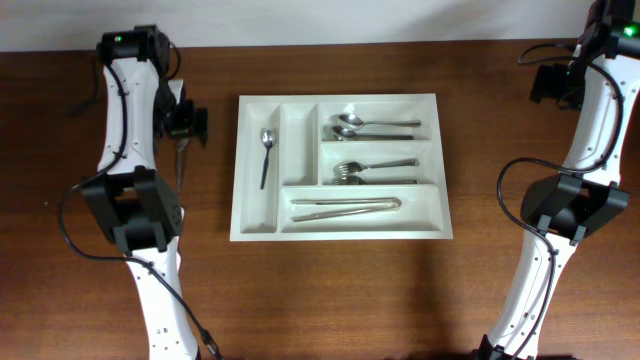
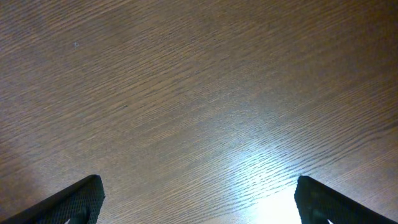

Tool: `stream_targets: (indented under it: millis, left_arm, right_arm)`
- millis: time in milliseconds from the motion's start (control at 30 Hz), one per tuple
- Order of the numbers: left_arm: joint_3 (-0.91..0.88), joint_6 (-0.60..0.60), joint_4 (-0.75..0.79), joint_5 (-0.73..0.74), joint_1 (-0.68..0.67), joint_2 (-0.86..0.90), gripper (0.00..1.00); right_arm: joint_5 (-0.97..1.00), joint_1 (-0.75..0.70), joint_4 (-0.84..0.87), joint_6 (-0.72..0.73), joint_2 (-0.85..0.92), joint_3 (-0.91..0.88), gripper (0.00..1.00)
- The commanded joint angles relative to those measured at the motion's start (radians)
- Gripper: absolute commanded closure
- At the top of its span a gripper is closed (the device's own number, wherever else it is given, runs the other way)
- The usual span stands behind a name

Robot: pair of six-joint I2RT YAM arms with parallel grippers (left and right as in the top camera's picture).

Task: Pack container
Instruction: 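Move the left gripper back over the remaining spoon and lower it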

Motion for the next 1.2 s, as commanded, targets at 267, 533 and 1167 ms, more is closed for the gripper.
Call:
stream_targets:
  millis: [267,533,1167]
  left_arm:
    - [-0.159,0.059,0.145,0.001,0.095,-0.066,0.01]
    - [-0.234,0.126,0.252,0.035,0.083,-0.066,0.01]
    - [-0.310,0.178,0.371,0.075,0.082,-0.066,0.01]
  right_arm:
    - [0.002,0.000,0.000,0.012,0.007,0.000,0.01]
    - [0.002,0.000,0.000,0.012,0.007,0.000,0.01]
    - [0.002,0.000,0.000,0.012,0.007,0.000,0.01]
